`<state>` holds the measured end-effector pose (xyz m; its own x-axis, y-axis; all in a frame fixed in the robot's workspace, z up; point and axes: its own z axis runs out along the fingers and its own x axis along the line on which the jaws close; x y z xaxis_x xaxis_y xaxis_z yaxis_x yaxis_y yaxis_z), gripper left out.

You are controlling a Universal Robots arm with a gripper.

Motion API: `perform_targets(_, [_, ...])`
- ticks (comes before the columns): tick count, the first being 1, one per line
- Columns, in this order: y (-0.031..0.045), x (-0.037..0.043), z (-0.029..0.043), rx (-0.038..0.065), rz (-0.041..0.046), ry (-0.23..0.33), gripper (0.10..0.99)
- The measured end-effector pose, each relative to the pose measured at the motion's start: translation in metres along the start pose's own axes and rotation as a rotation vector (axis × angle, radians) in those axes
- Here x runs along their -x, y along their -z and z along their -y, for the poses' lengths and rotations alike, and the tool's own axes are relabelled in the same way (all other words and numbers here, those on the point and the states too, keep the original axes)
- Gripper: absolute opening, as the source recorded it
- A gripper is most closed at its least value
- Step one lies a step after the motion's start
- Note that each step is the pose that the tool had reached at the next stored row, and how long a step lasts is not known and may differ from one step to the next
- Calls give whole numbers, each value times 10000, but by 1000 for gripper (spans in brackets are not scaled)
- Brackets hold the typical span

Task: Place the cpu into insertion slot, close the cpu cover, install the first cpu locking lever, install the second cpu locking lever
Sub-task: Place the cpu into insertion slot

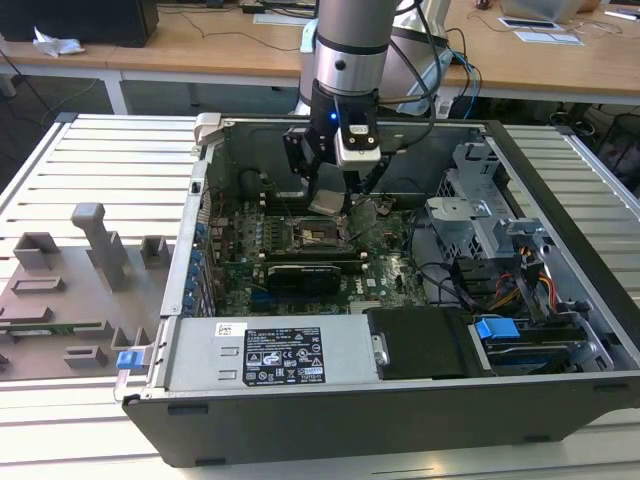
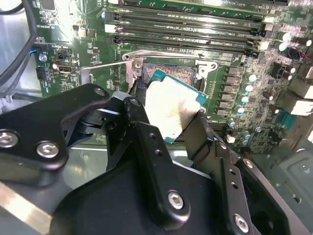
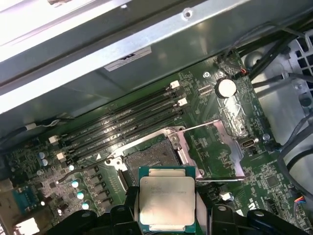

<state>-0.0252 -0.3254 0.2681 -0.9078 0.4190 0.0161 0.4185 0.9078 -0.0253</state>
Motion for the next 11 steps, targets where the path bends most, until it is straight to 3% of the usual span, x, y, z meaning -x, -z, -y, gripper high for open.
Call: perform_targets(11, [0, 0, 0, 6, -23, -1212, 545])
